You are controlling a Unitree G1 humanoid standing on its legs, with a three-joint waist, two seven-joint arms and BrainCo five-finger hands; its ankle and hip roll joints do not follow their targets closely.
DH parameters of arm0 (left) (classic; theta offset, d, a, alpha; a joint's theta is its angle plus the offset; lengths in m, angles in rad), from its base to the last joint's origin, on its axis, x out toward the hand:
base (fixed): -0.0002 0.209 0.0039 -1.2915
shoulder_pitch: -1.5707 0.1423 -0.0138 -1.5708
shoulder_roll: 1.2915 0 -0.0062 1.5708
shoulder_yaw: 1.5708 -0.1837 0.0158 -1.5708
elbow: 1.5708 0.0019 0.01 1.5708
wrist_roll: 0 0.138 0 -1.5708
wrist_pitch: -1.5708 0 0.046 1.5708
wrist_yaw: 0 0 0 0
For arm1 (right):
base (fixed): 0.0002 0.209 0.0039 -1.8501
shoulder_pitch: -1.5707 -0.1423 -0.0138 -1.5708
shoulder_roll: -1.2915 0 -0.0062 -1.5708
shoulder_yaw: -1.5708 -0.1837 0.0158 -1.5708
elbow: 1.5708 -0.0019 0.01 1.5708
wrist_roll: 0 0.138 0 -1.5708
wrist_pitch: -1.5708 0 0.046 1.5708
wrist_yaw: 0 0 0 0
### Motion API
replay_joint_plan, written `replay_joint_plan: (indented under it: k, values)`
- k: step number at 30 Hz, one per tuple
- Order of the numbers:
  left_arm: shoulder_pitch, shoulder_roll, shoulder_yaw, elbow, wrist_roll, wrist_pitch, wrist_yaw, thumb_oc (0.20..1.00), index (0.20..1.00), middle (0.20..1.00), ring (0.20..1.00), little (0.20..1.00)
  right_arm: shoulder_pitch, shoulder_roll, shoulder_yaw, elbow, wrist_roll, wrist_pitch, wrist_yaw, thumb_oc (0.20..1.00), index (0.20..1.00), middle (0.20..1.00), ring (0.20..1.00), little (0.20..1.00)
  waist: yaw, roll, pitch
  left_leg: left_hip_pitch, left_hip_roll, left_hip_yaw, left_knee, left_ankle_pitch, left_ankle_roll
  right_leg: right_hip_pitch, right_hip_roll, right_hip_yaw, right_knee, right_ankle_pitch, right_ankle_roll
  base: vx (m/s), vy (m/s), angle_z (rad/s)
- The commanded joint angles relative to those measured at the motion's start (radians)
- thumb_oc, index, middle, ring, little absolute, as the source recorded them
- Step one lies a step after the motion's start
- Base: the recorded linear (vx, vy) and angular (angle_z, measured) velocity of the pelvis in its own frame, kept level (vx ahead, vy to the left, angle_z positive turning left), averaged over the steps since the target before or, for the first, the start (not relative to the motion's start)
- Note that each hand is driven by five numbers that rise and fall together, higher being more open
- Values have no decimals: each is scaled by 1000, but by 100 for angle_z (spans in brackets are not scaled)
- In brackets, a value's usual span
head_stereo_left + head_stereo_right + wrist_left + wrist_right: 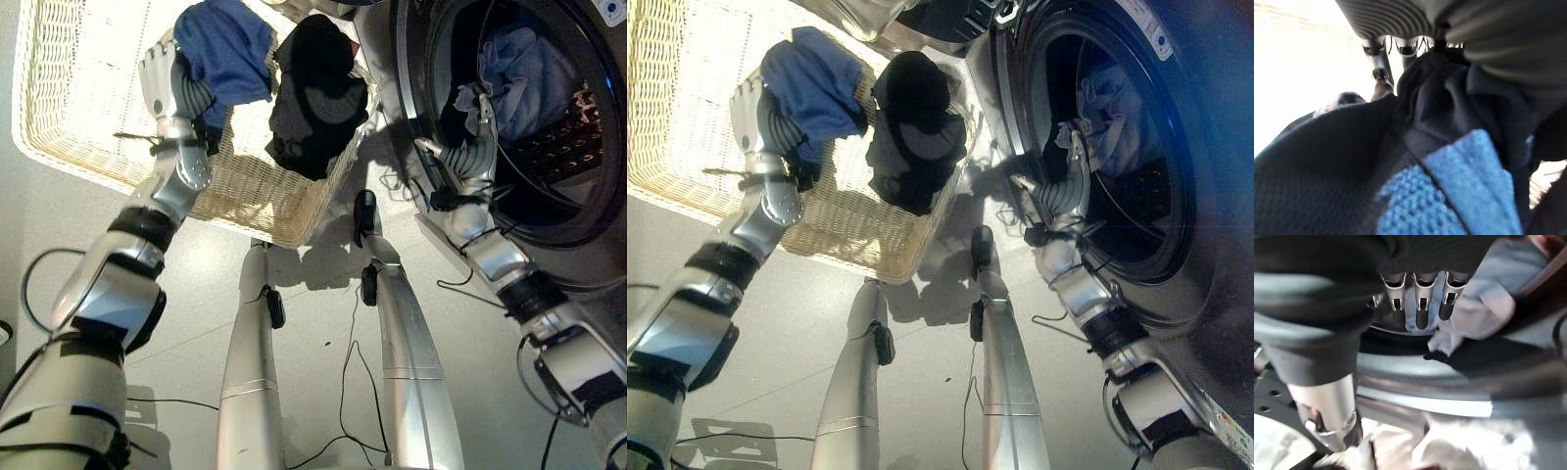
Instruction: Put the clothes into the washing machine.
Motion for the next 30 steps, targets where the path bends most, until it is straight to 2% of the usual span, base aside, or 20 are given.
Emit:
replay_joint_plan:
  k: [1, 3, 6, 13, 14, 16, 17, 21, 26, 30]
  values:
    - [42, -50, 14, -70, 87, -124, 156, 200, 200, 200, 200, 200, 99, 46, -38, -114, 102, -163, 77, 1000, 1000, 1000, 1000, 1000, 18, -11, -23, -22, -32, 3, 155, -175, -23, 98, 54, -35, -211, 109, 94, 0, 0, 0]
    - [127, -86, 56, -166, 165, -164, 190, 200, 200, 200, 200, 200, 164, 85, -64, -180, 175, -203, 158, 1000, 1000, 1000, 1000, 1000, 24, -12, -23, -18, -36, 1, 152, -174, -19, 103, 56, -39, -209, 107, 91, 2, -8, 2]
    - [202, -104, 71, -280, 219, -178, 191, 200, 200, 200, 200, 200, 216, 107, -80, -253, 232, -223, 230, 1000, 1000, 1000, 1000, 1000, 32, -12, -23, -16, -40, -3, 151, -171, -12, 108, 56, -45, -205, 107, 90, 0, 0, 0]
    - [253, -125, 68, -403, 267, -206, 156, 200, 200, 200, 200, 200, 238, 119, -86, -320, 234, -236, 251, 1000, 1000, 1000, 1000, 1000, 41, -9, -23, -7, -46, -2, 151, -166, -4, 116, 49, -55, -204, 116, 95, 0, 0, 0]
    - [260, -119, 58, -452, 285, -212, 127, 200, 200, 200, 200, 200, 239, 113, -89, -354, 272, -240, 304, 1000, 1000, 1000, 1000, 1000, 43, -7, -23, -2, -49, -2, 152, -164, 0, 120, 45, -58, -204, 122, 97, 0, 0, 0]
    - [265, -116, 55, -480, 277, -219, 100, 200, 200, 200, 200, 200, 238, 111, -88, -373, 286, -235, 345, 1000, 1000, 1000, 1000, 1000, 45, -5, -23, 1, -51, -4, 153, -163, -1, 123, 42, -59, -204, 124, 99, 0, 0, 0]
    - [264, -113, 53, -509, 295, -212, 69, 200, 200, 200, 200, 200, 234, 107, -82, -393, 335, -212, 424, 1000, 1000, 1000, 1000, 1000, 47, -4, -23, 3, -52, -4, 153, -163, -1, 126, 40, -61, -205, 125, 101, 13, -21, 4]
    - [263, -96, 34, -577, 343, -207, 9, 200, 200, 200, 200, 200, 213, 87, -46, -455, 428, -137, 579, 1000, 1000, 1000, 1000, 1000, 54, -2, -23, 7, -57, -6, 153, -155, -1, 131, 36, -66, -209, 133, 103, 12, -26, 7]
    - [253, -71, 7, -628, 419, -205, -26, 200, 200, 200, 200, 200, 174, 51, 6, -481, 529, -80, 679, 1000, 1000, 1000, 1000, 1000, 66, 1, -23, 11, -56, -9, 154, -151, -4, 136, 27, -76, -208, 133, 104, 7, -13, 4]
    - [229, -42, -28, -658, 482, -174, -48, 200, 200, 200, 200, 200, 149, 38, 37, -491, 591, -52, 724, 1000, 1000, 1000, 1000, 1000, 71, 2, -23, 8, -56, -12, 158, -151, -5, 133, 23, -80, -204, 133, 104, 0, 0, 0]
